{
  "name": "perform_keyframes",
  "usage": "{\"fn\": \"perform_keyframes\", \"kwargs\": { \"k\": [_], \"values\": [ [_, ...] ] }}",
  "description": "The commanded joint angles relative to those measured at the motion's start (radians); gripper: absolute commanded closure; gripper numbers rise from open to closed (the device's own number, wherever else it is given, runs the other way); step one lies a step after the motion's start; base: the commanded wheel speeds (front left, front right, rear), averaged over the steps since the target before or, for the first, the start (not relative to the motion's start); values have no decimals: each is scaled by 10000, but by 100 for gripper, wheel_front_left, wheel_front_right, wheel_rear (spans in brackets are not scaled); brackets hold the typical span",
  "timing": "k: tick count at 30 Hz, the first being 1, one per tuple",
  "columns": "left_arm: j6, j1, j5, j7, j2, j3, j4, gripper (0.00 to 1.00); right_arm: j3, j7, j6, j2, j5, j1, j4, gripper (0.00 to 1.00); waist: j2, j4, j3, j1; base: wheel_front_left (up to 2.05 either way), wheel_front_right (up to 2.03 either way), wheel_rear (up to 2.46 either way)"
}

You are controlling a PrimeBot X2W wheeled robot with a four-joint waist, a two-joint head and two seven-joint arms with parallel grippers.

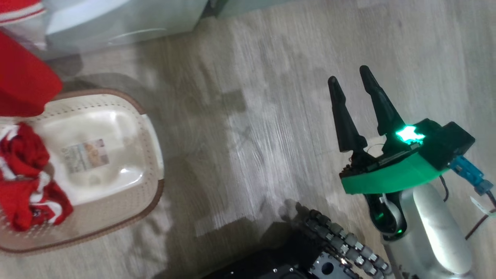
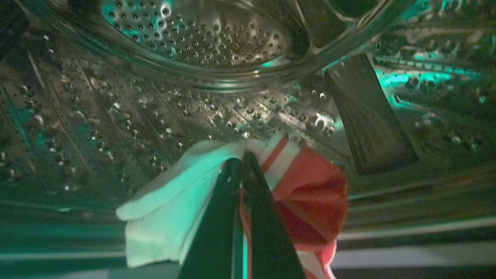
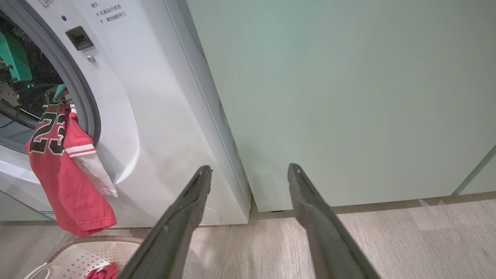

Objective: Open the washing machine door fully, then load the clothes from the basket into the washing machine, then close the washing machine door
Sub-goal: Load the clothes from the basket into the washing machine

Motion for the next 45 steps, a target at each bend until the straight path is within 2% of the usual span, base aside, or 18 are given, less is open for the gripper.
{"fn": "perform_keyframes", "kwargs": {
  "k": [1, 7, 12, 15, 22, 26, 29, 30, 31, 38, 45],
  "values": [
    [166, -774, 130, -211, 679, 308, -452, 100, 268, -88, 0, -1, 163, -17, -328, 0, 0, -388, 410, -1, 0, 0, 0],
    [380, -1488, 487, -991, 1018, 314, -657, 100, 440, -91, 0, -1, 337, -154, -460, 0, 0, -682, 711, -1, 0, 0, 0],
    [524, -2064, 894, -2558, 1146, 241, -738, 100, 459, -92, 0, -1, 420, -244, -548, 0, 0, -788, 924, -1, 0, 0, 0],
    [416, -2047, 987, -3367, 1104, 130, -510, 100, 397, -92, 0, -1, 433, -244, -594, 0, 0, -724, 1012, -1, 0, 0, 0],
    [270, -1281, 586, -3685, 804, 163, 634, 100, 321, -92, 0, -1, 389, -272, -576, 0, 0, -472, 960, -1, 0, 0, 0],
    [147, -733, 360, -3963, 678, 203, 907, 100, 249, -93, 0, -1, 269, -265, -545, 0, 0, -306, 802, -1, 0, 0, 0],
    [217, -439, 341, -4242, 545, 159, 881, 100, 195, -93, 0, -1, 176, -242, -526, 0, 0, -154, 634, -1, 0, 0, 0],
    [253, -326, 345, -4341, 489, 135, 864, 57, 175, -93, 0, -1, 145, -229, -507, 0, 0, -98, 546, -1, 0, 0, 0],
    [288, -195, 327, -4441, 417, 123, 848, 0, 156, -93, 0, -1, 98, -214, -485, 0, 0, -34, 447, -1, 0, 0, 0],
    [696, 1514, 33, -5717, -247, 240, -213, 0, 30, -93, 0, -1, -267, -35, -354, 0, 0, 587, -465, -1, 0, 0, 0],
    [1282, 3999, -59, -6142, -789, 149, -2791, 0, -250, -93, 0, -1, -616, 180, -162, 0, 0, 1196, -1168, -1, 0, 0, 0]
  ]
}}
